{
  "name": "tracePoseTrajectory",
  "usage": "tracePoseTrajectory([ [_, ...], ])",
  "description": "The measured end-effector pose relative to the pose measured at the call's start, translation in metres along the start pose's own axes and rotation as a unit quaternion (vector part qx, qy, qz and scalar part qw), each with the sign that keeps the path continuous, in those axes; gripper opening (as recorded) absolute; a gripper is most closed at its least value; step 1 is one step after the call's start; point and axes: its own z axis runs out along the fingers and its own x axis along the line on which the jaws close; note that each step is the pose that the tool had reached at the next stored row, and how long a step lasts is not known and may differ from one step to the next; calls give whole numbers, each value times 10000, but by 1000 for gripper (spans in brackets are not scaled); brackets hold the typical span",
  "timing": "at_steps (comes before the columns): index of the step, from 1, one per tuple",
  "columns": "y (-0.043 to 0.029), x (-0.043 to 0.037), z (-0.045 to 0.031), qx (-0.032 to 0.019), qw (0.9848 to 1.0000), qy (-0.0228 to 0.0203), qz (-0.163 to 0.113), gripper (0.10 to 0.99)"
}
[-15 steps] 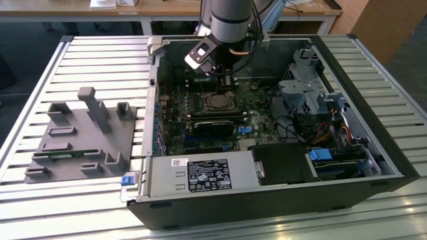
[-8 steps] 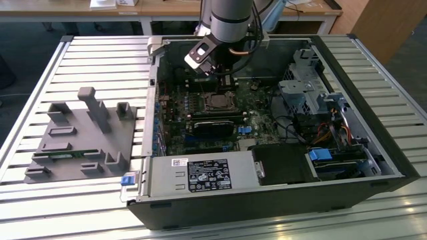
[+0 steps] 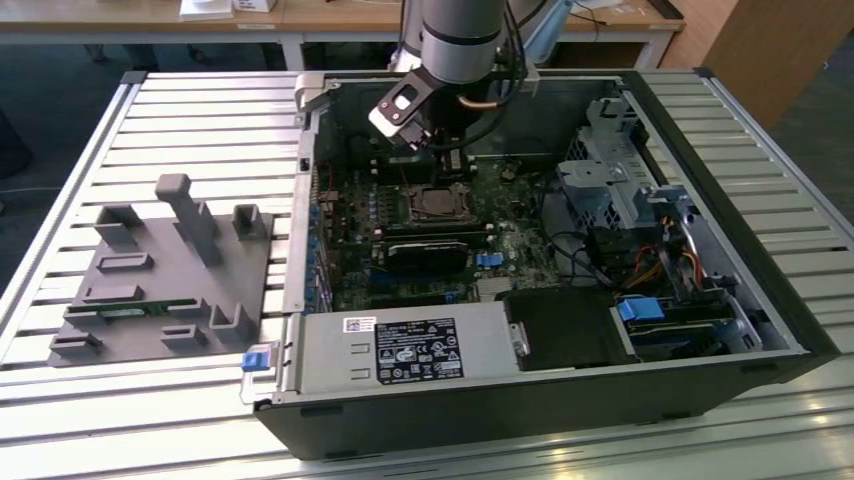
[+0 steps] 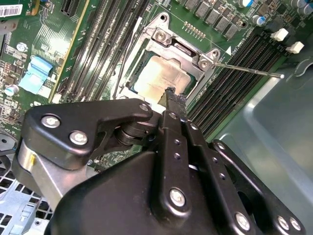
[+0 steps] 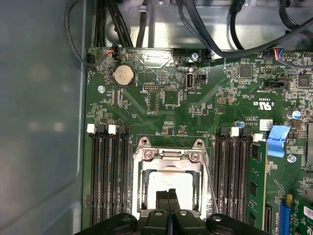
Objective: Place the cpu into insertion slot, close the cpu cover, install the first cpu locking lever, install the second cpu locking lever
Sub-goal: 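Install the first cpu locking lever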
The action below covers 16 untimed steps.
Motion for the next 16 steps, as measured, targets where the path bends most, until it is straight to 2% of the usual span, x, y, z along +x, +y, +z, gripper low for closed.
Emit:
tracePoseTrajectory([
  [11, 0, 4, -79, -1, 10000, 1, 0, 106],
  [16, 0, 8, -156, -1, 10000, 2, 0, 106],
])
